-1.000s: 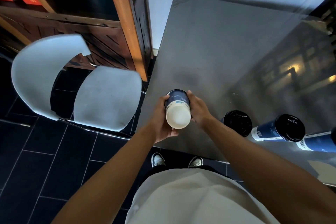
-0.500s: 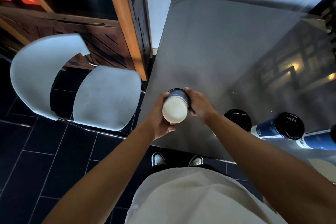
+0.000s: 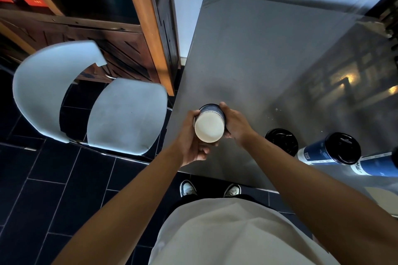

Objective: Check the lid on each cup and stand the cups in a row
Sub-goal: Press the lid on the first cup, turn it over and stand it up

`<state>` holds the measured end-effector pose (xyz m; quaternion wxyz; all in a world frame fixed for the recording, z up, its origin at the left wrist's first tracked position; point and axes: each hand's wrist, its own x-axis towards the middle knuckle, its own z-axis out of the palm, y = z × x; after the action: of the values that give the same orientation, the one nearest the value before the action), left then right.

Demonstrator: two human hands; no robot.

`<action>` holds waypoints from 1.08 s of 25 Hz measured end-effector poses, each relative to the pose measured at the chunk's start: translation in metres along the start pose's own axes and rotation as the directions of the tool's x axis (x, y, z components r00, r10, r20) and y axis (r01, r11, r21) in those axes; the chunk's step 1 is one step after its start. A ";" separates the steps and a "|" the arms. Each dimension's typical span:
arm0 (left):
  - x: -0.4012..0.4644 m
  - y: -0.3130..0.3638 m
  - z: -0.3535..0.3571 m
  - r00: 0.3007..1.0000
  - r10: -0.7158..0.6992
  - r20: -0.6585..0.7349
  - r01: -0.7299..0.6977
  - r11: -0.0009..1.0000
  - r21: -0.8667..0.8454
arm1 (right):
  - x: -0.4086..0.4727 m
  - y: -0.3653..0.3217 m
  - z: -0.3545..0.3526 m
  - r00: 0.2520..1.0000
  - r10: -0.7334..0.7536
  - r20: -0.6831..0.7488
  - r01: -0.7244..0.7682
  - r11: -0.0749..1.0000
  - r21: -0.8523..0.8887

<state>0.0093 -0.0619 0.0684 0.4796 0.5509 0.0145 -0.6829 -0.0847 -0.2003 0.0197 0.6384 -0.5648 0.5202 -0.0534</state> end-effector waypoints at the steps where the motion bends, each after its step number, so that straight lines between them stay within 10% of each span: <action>1: 0.000 0.000 -0.001 1.000 -0.006 -0.011 0.006 1.000 0.012 | 0.000 0.000 -0.001 1.000 -0.006 0.002 0.006 1.000 -0.003; 14: 0.011 -0.014 0.020 0.992 0.105 -0.071 -0.121 0.950 -0.287 | -0.019 -0.006 0.010 0.992 0.104 0.065 -0.114 0.977 0.182; 27: 0.010 0.002 -0.001 0.998 0.022 -0.064 -0.015 0.995 0.102 | -0.004 -0.010 0.005 0.993 0.074 0.095 -0.080 0.995 0.059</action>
<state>0.0123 -0.0686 0.0609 0.4566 0.5966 -0.0095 -0.6599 -0.0775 -0.1978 0.0284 0.6808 -0.5261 0.5093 -0.0186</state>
